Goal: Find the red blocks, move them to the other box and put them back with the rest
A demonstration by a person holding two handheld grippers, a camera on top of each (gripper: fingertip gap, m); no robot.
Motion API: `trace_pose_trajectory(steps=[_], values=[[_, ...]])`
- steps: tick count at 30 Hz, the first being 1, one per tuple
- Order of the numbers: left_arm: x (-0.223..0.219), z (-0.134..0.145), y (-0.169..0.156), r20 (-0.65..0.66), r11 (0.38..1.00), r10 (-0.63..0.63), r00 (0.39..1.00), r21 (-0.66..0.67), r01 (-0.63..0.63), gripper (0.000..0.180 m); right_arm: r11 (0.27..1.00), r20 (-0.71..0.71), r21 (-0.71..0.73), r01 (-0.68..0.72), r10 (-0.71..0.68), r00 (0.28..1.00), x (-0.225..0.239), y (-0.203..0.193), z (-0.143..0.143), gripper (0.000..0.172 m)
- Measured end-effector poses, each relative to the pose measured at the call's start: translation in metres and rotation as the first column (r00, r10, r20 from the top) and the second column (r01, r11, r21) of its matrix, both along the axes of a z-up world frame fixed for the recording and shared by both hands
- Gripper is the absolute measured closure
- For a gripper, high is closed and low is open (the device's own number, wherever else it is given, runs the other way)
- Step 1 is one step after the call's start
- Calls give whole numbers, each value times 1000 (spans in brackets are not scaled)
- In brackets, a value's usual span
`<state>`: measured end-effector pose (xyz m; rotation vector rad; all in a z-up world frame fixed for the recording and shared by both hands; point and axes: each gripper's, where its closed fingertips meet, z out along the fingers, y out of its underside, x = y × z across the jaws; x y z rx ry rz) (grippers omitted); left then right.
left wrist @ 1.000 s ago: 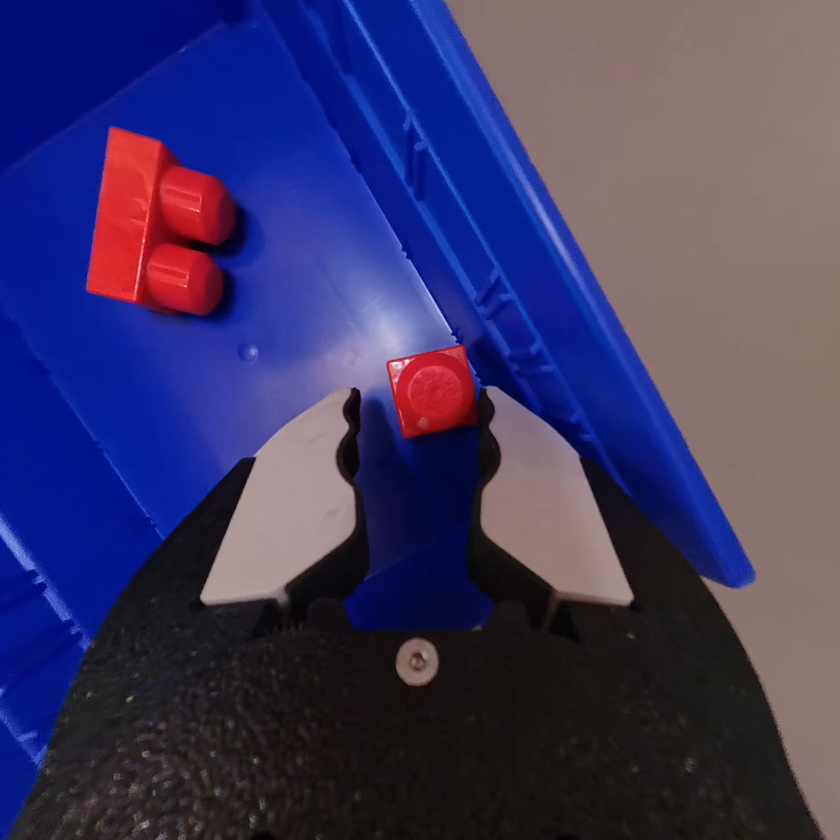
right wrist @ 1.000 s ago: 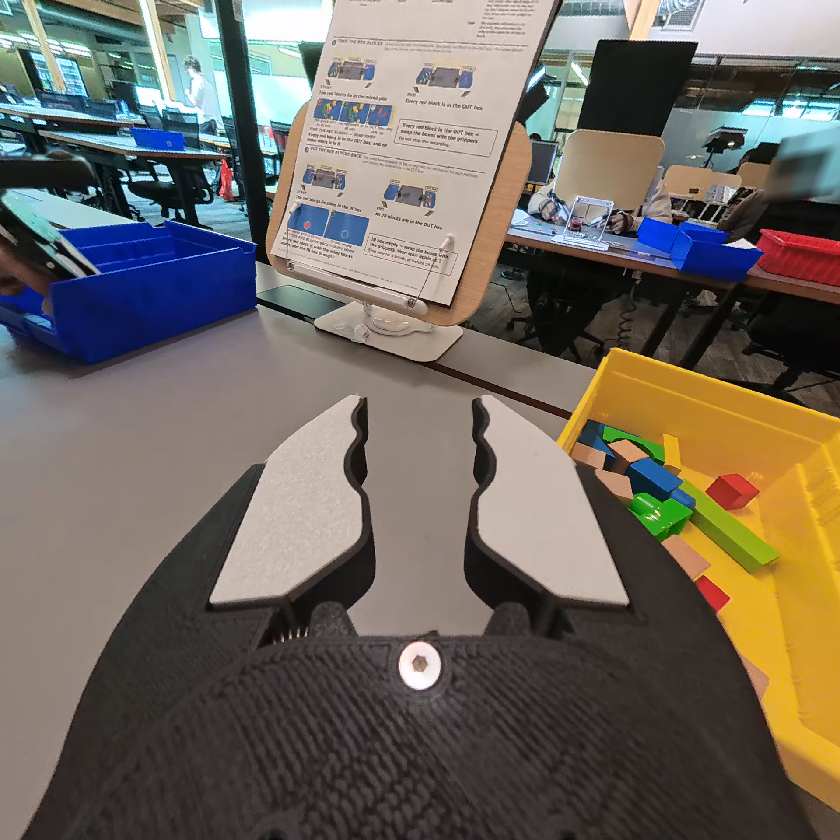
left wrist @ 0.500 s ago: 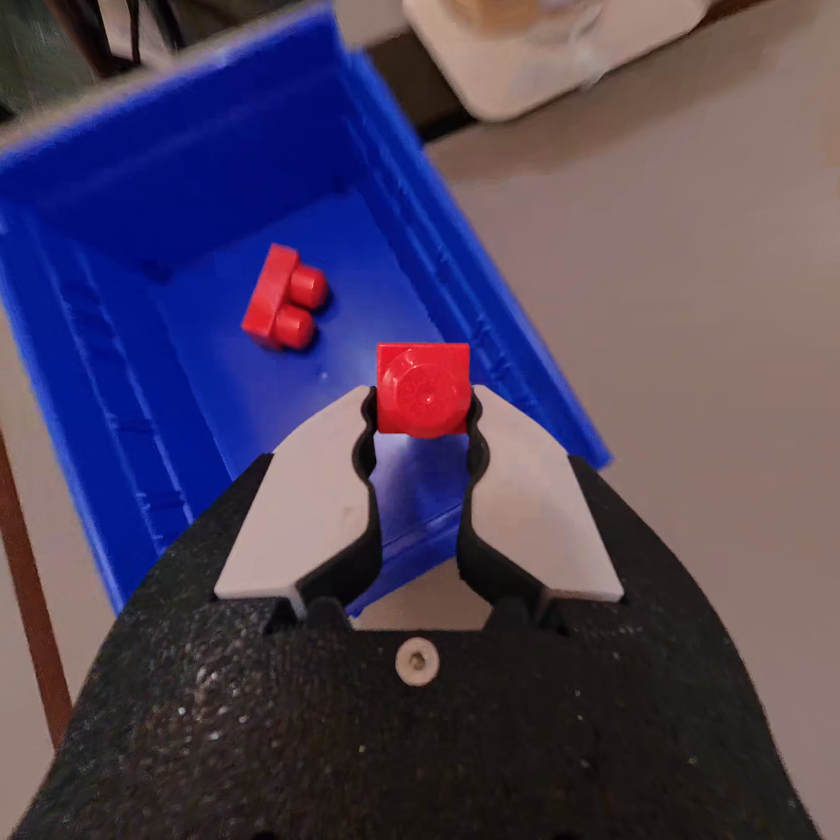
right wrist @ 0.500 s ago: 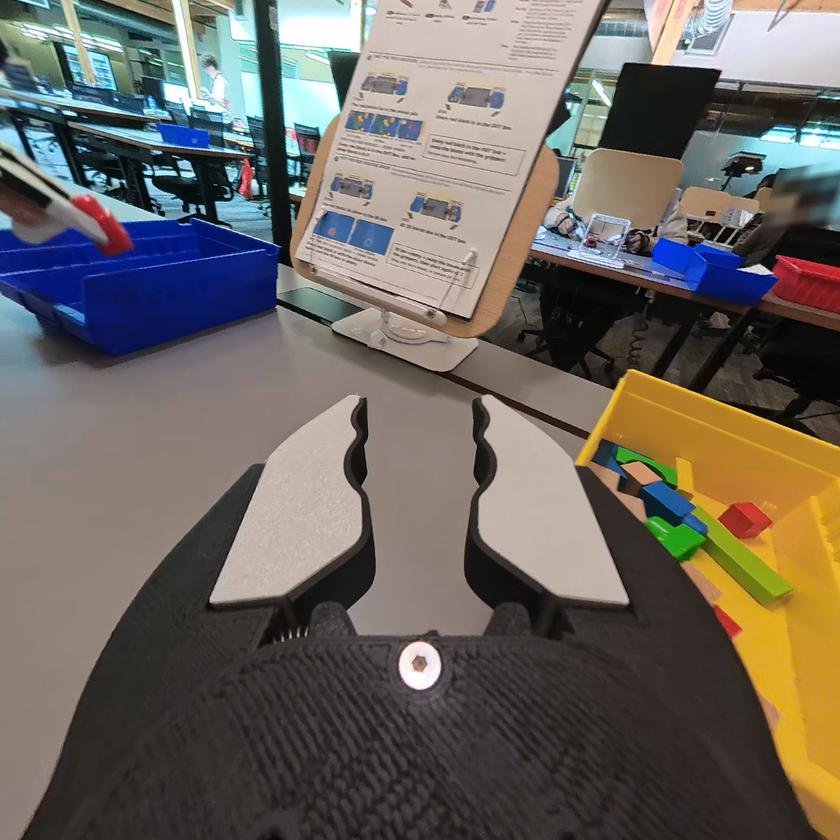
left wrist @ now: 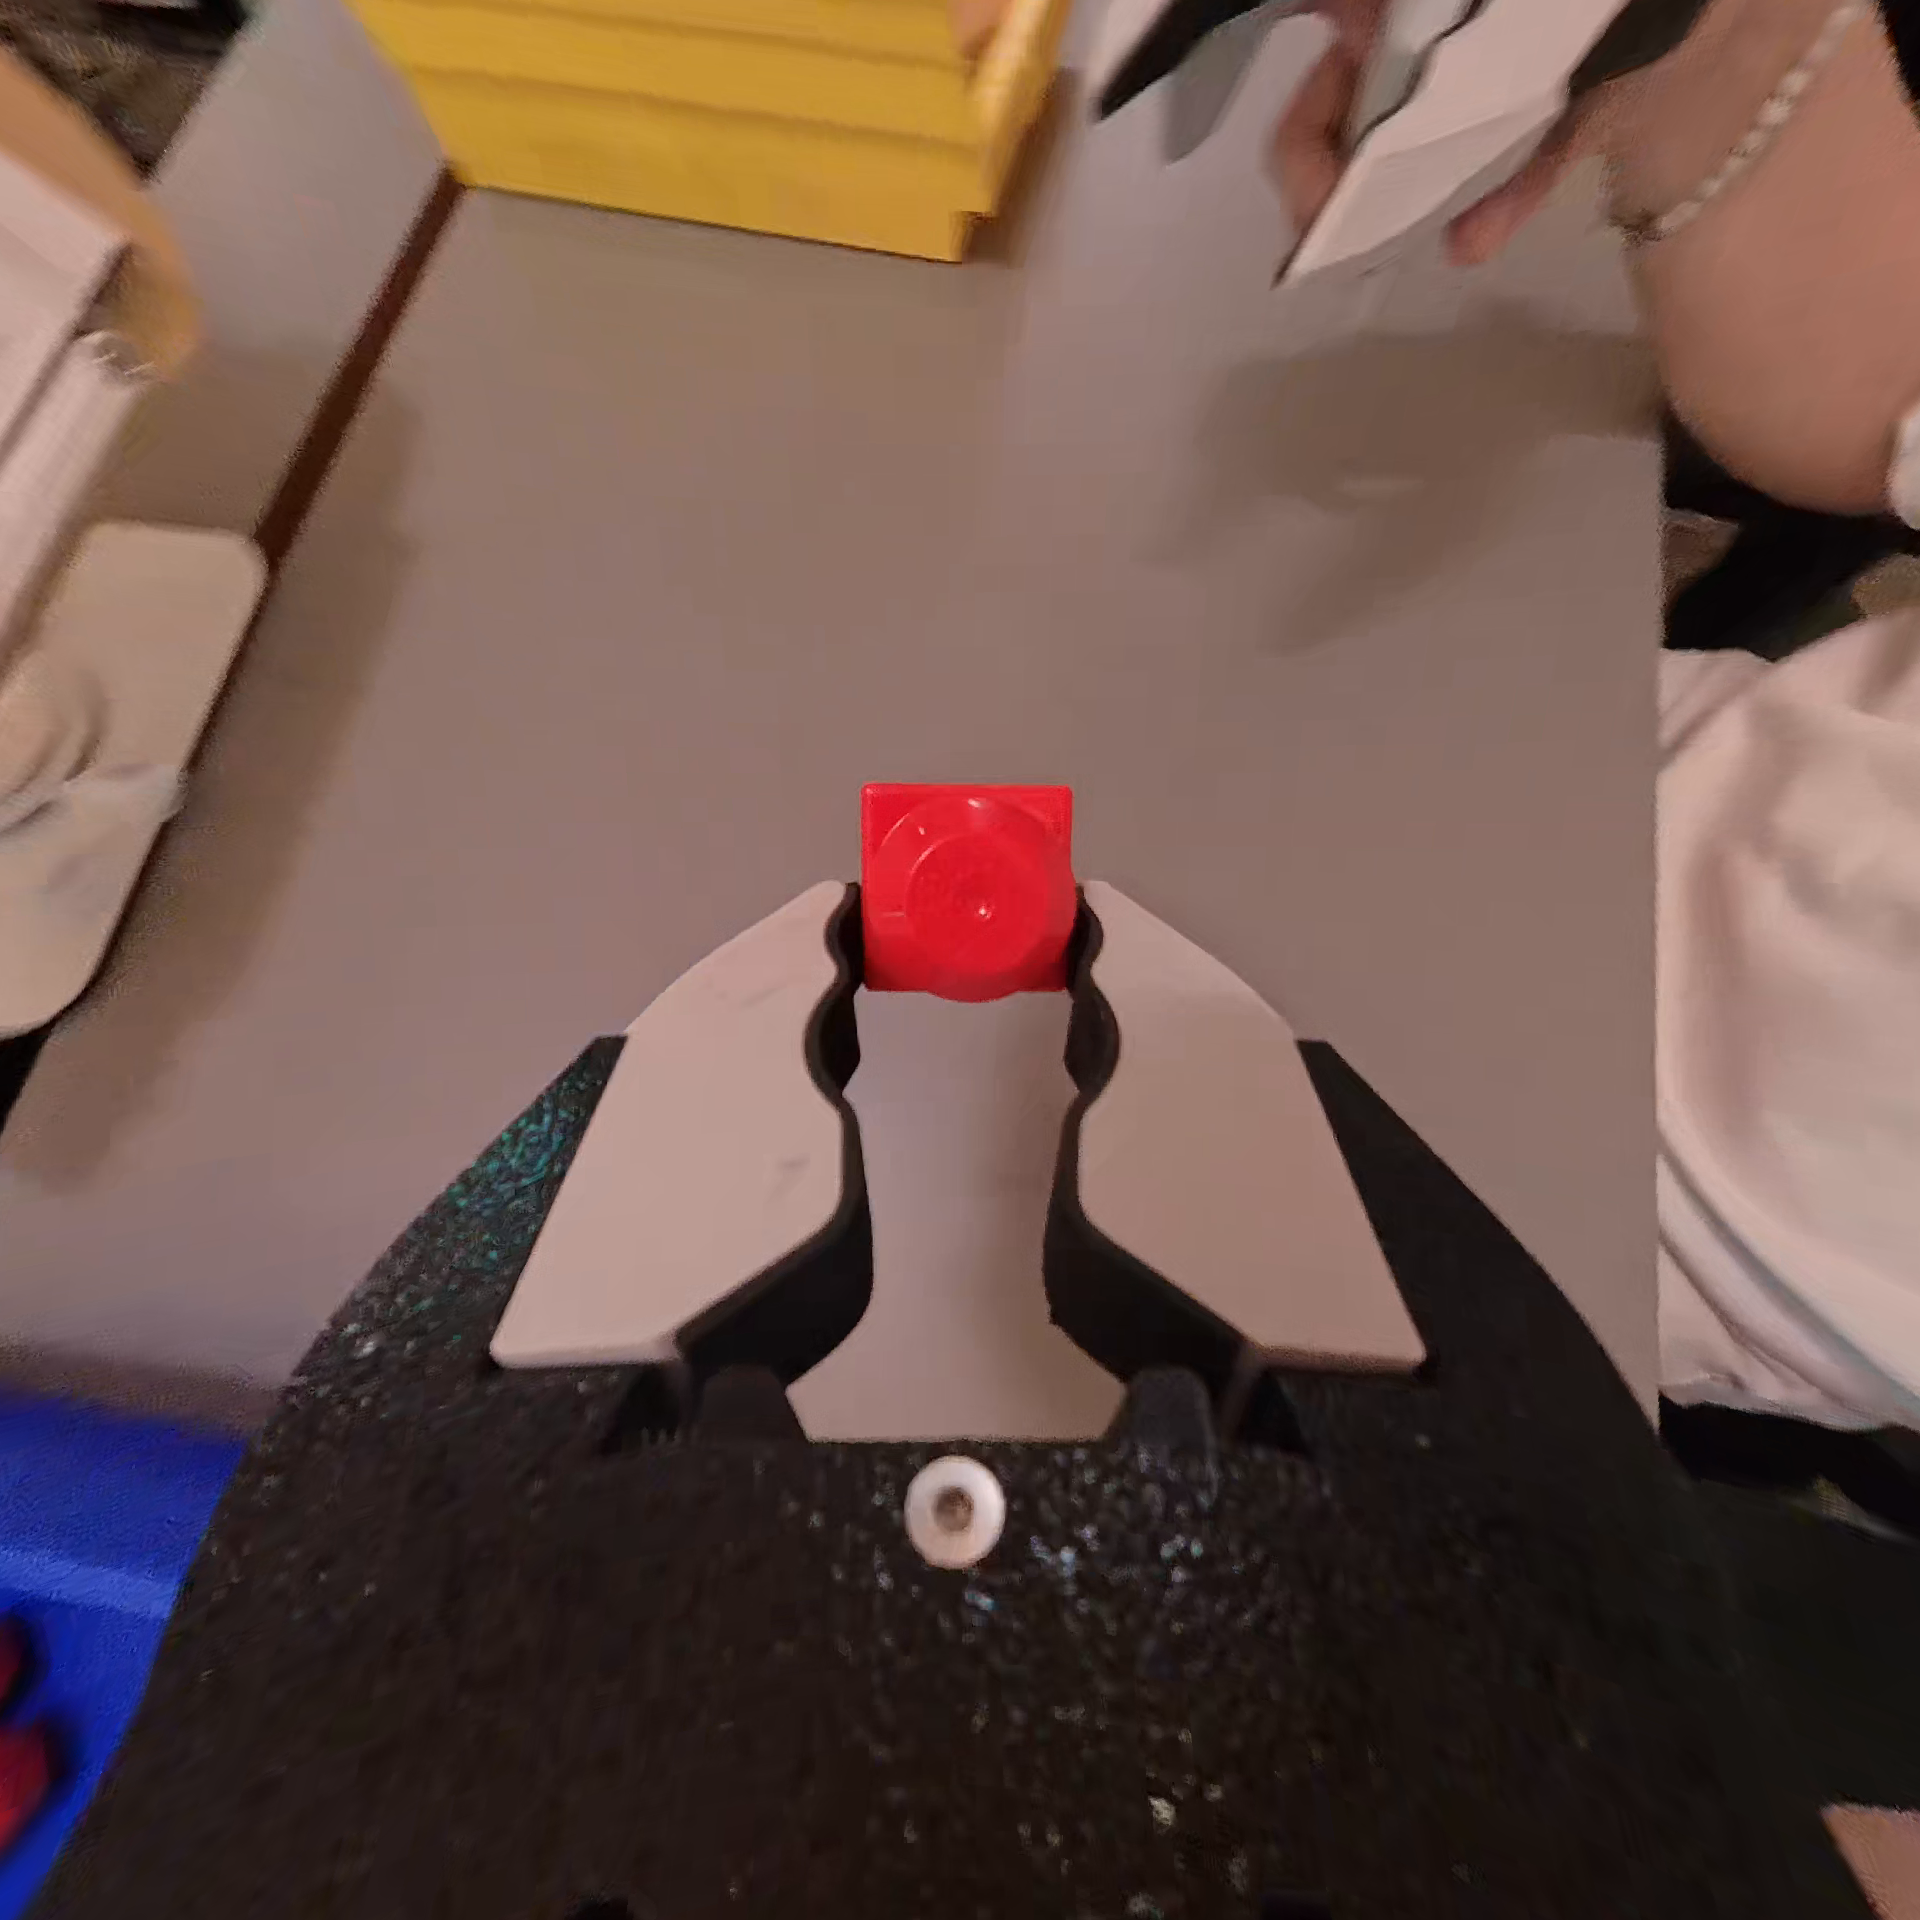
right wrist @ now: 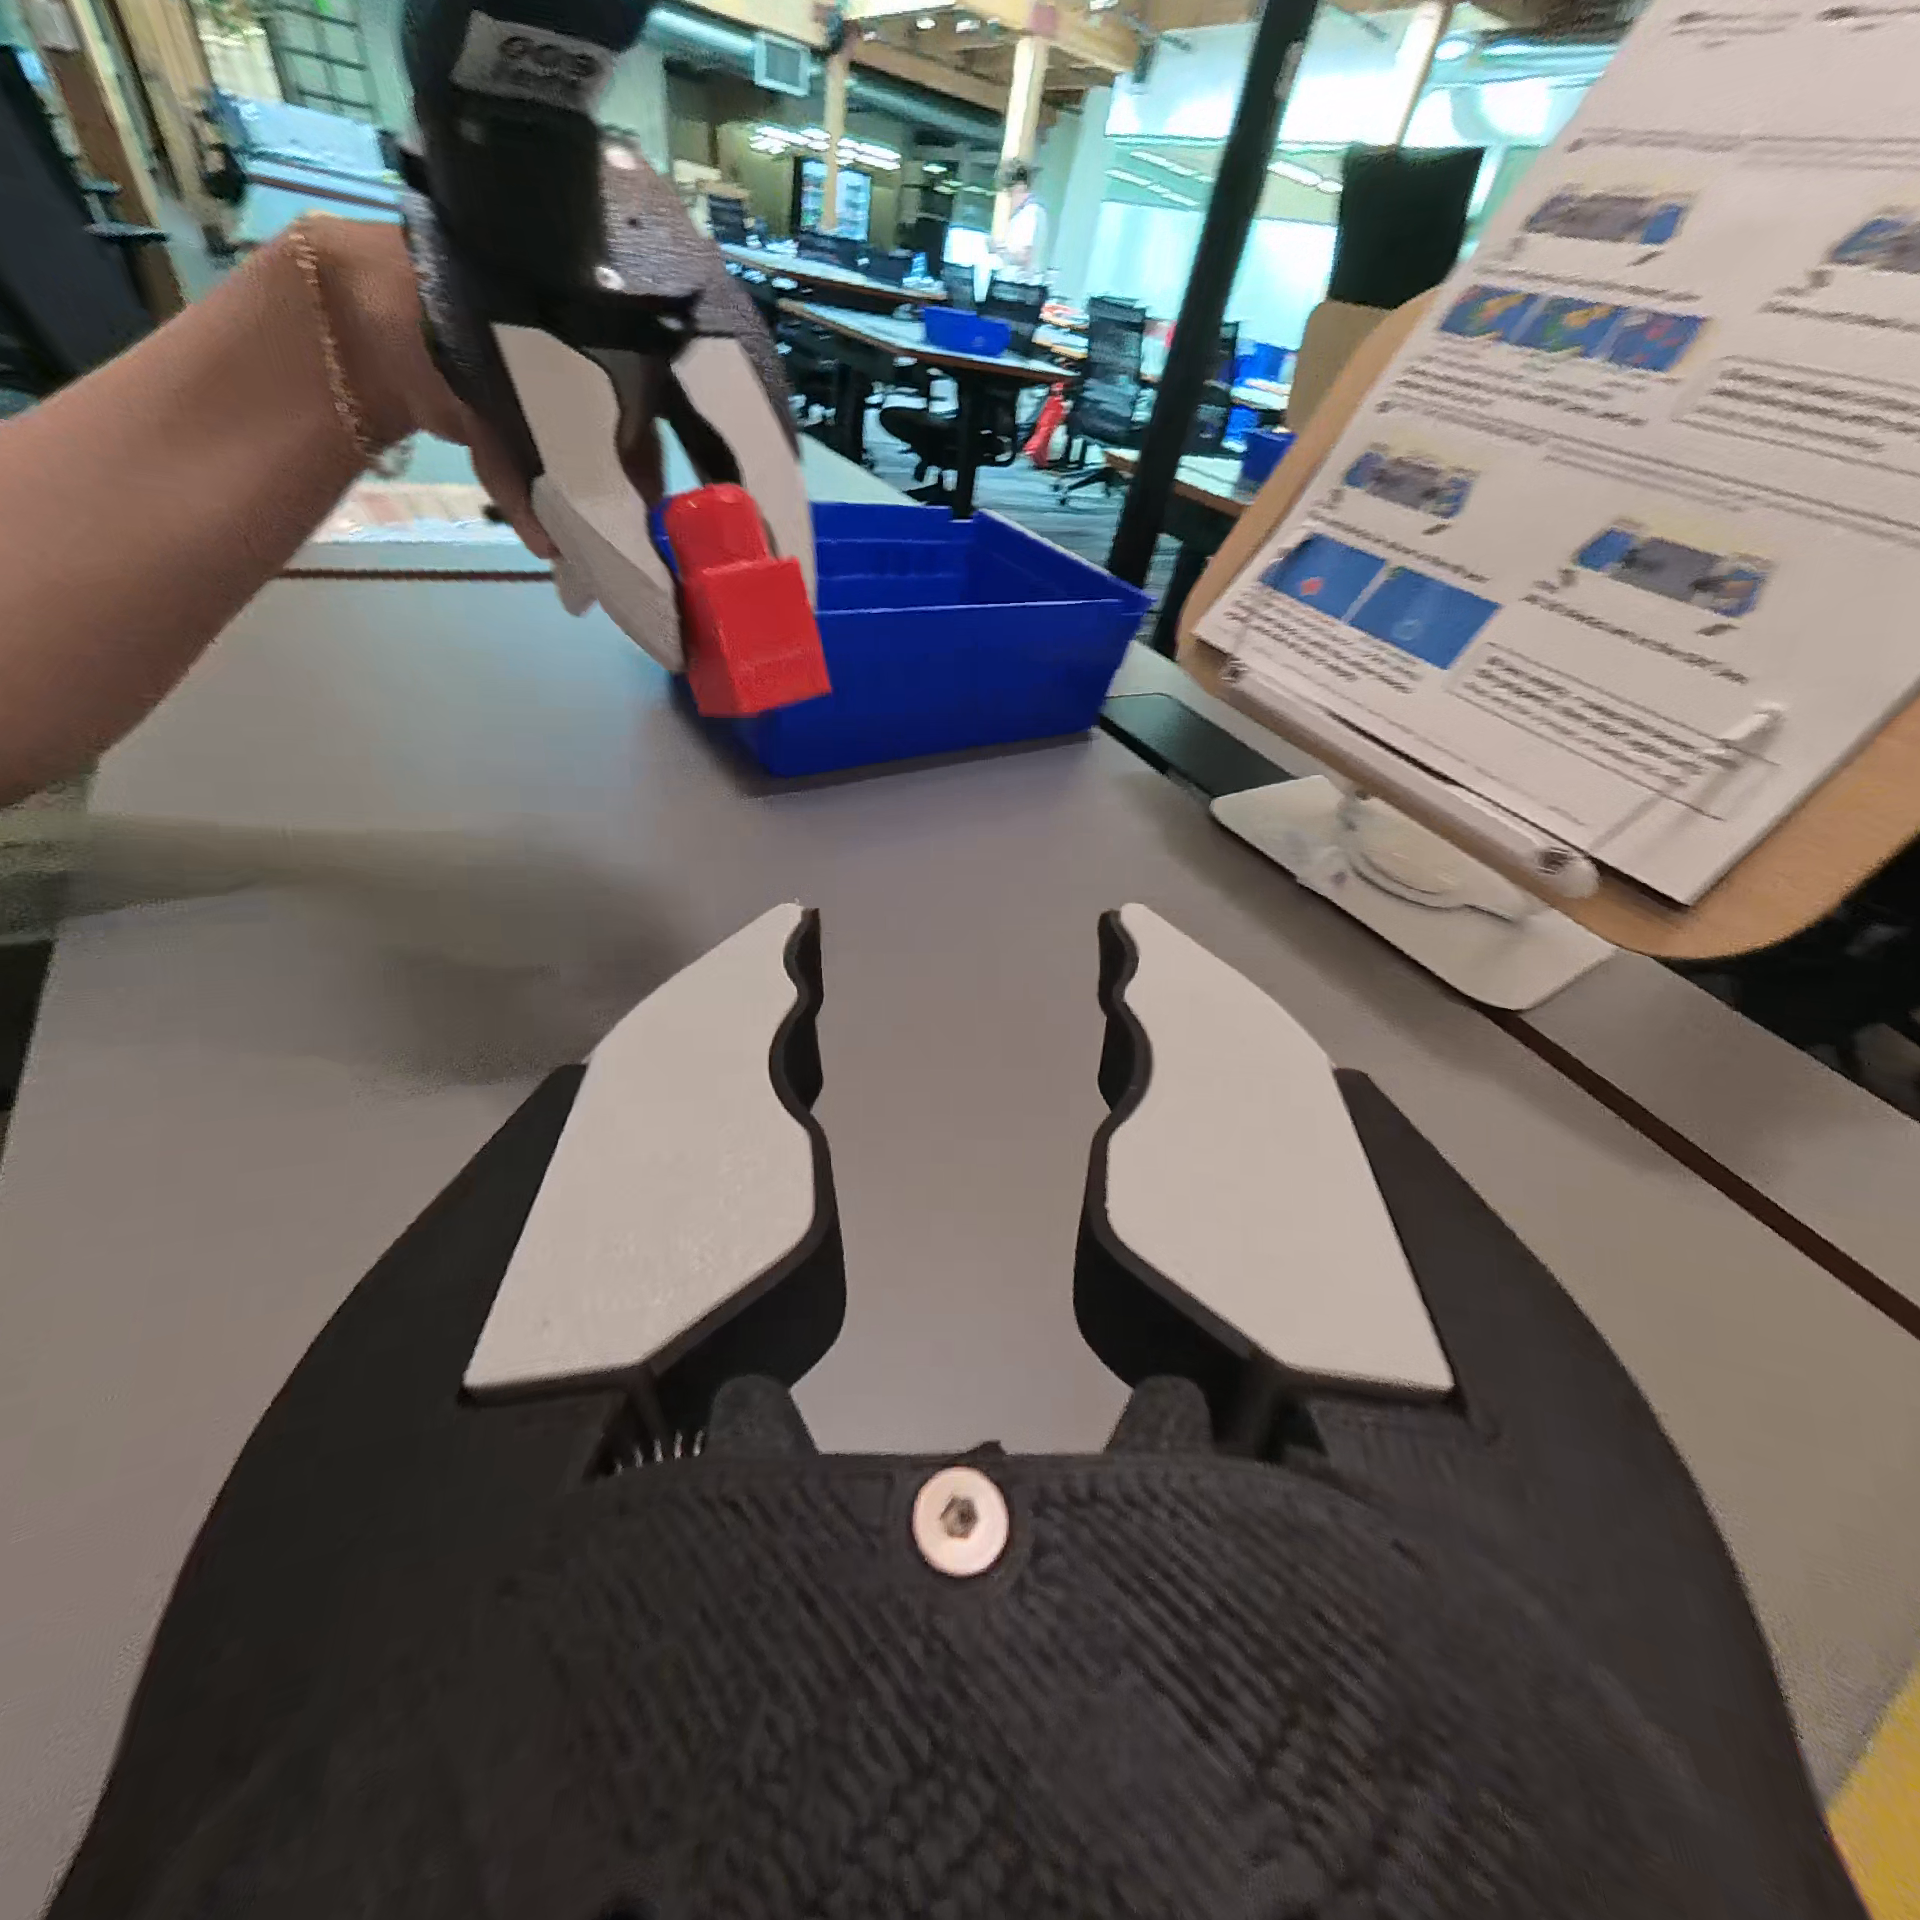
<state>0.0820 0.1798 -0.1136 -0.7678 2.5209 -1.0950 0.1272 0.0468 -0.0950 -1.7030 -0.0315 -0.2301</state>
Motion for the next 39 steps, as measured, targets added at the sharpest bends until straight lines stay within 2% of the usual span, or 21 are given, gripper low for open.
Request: trace_pose_trajectory(steps=[3, 6, 11, 16, 21, 24, 28, 30, 33, 36, 39], values=[[-4, -17, -37, -37, 990, -131, 991, 40, 132, 144, 995, 13, -37, -89, 90, 996, -18, 13, -11, 120], [-3, -27, -62, -75, 975, -206, 976, 68, 211, 144, 978, 47, -112, -178, 185, 982, -35, 21, -28, 120], [-5, -29, -89, -106, 946, -305, 946, 82, 314, 144, 964, 38, -158, -215, 223, 974, -44, 30, -42, 123], [-7, -27, -103, -118, 926, -354, 928, 93, 365, 144, 959, 29, -157, -237, 244, 969, -49, 32, -42, 131], [-3, -28, -104, -121, 927, -336, 934, 130, 351, 144, 958, 12, -175, -228, 233, 972, -46, 32, -43, 136], [10, -19, -103, -29, 959, -264, 964, 102, 265, 142, 972, -10, -136, -193, 194, 981, -35, 32, -36, 136], [30, 5, -99, 116, 991, -76, 990, -98, 88, 121, 993, -116, -34, -110, 105, 988, -3, 14, -18, 136], [37, 12, -94, 177, 975, 23, 984, -221, 16, 119, 1000, -161, 12, 23, -21, 987, 28, -4, -7, 136], [56, 9, -75, 225, 924, 224, 948, -358, -133, 118, 972, -198, 41, 232, -220, 955, 74, -47, 7, 137], [75, -4, -52, 215, 840, 419, 882, -461, -286, 120, 876, -163, 13, 482, -473, 866, 121, -108, 12, 137], [84, -14, -40, 199, 768, 532, 823, -524, -369, 127, 694, -134, -56, 717, -717, 684, 168, -184, 6, 137]])
